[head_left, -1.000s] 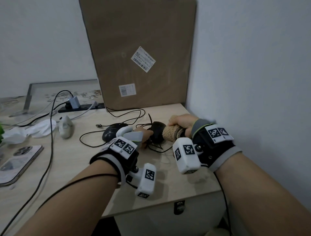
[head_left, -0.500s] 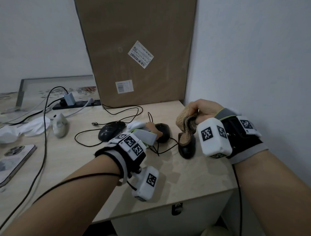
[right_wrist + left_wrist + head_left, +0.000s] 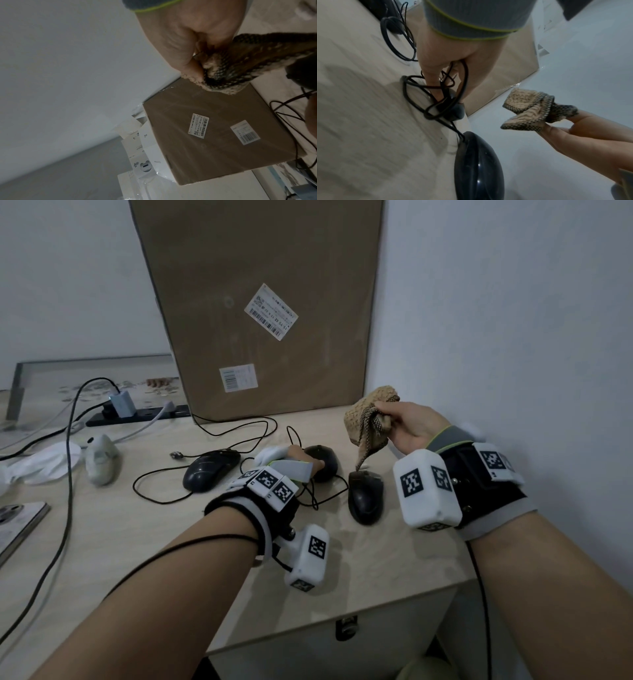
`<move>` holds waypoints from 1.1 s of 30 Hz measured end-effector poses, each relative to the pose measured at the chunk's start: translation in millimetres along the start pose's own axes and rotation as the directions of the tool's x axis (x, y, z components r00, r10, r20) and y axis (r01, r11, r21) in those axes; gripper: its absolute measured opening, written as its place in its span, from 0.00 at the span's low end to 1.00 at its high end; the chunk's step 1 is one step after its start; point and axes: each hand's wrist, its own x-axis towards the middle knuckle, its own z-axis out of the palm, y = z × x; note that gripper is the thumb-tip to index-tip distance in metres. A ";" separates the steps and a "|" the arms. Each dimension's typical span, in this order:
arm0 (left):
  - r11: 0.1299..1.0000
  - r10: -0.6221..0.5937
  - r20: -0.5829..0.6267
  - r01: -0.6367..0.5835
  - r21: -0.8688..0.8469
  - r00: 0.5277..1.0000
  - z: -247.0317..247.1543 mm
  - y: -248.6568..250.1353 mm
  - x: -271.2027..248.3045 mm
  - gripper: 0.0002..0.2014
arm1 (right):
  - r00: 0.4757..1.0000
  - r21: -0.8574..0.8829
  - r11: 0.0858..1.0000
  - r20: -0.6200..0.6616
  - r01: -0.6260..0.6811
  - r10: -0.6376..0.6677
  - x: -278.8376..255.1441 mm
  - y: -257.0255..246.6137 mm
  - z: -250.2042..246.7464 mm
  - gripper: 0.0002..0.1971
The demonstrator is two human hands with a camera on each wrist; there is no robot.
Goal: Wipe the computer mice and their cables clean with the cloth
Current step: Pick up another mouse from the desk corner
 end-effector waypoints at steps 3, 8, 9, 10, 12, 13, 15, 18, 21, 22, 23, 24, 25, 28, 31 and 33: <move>0.992 -0.026 -0.068 0.017 -0.125 0.997 -5.7 -3.5 -0.1 0.21 | 1.000 0.025 0.999 -0.009 0.020 -0.020 -3.9 0.9 7.7 0.07; 0.898 -0.106 0.011 0.100 -0.429 0.994 -42.6 -20.9 -5.0 0.37 | 0.996 0.012 0.996 -0.012 -0.084 0.084 -12.0 1.2 37.2 0.16; 0.871 -0.124 0.007 0.112 -0.478 0.992 -52.5 -30.2 -4.4 0.38 | 0.994 -0.003 0.994 0.003 -0.106 0.106 -13.6 0.9 45.7 0.16; 0.855 -0.133 -0.009 0.110 -0.507 0.991 -63.3 -39.1 -8.3 0.36 | 0.992 -0.007 0.992 0.036 -0.122 0.122 -15.7 2.2 55.4 0.16; 0.893 -0.118 -0.093 0.065 -0.446 0.989 -80.3 -63.1 -8.9 0.27 | 0.988 -0.026 0.991 0.077 -0.129 0.131 -21.8 5.6 74.8 0.16; 0.932 -0.111 -0.121 0.061 -0.358 0.986 -86.1 -74.6 -9.1 0.22 | 0.990 -0.049 0.992 0.077 -0.119 0.122 -21.8 7.1 82.1 0.16; 0.979 -0.123 -0.167 0.092 -0.180 0.978 -92.1 -105.7 -9.5 0.15 | 0.992 -0.071 0.993 0.073 -0.094 0.099 -24.5 16.7 99.7 0.20; 0.982 -0.178 -0.181 0.165 -0.087 0.967 -88.0 -138.8 -5.1 0.15 | 0.981 -0.069 0.987 0.121 -0.144 0.151 -25.3 32.2 117.2 0.21; 0.973 -0.229 -0.122 0.231 0.001 0.966 -82.3 -155.8 1.3 0.27 | 0.954 0.135 0.952 0.167 -0.274 0.251 -21.3 50.4 126.1 0.21; 0.971 -0.235 -0.101 0.239 0.025 0.967 -81.5 -158.3 2.0 0.30 | 0.939 0.170 0.937 0.219 -0.306 0.267 -22.7 55.0 127.7 0.21; 0.971 -0.236 -0.091 0.239 0.027 0.968 -80.7 -159.2 2.5 0.30 | 0.922 0.159 0.932 0.270 -0.325 0.276 -25.9 58.5 128.9 0.19; 0.969 -0.245 -0.080 0.247 0.021 0.966 -79.4 -161.1 6.6 0.29 | 0.909 0.129 0.936 0.314 -0.326 0.273 -27.6 63.1 130.3 0.15; 0.969 -0.242 -0.083 0.245 0.019 0.967 -79.2 -161.6 8.8 0.27 | 0.898 0.093 0.942 0.346 -0.322 0.272 -28.6 67.4 132.1 0.10; 0.966 -0.259 -0.118 0.259 -0.016 0.959 -80.7 -157.2 5.8 0.24 | 0.906 0.043 0.955 0.332 -0.294 0.263 -26.9 79.9 136.1 0.12; 0.882 -0.308 -0.066 0.259 -0.393 0.949 -85.2 -155.8 5.6 0.27 | 0.905 0.088 0.948 0.336 -0.304 0.259 -19.3 89.8 141.3 0.12; 0.671 -0.269 0.031 0.211 -0.711 0.963 -95.9 -156.0 0.9 0.22 | 0.925 0.136 0.947 0.294 -0.291 0.242 -9.8 94.1 142.4 0.11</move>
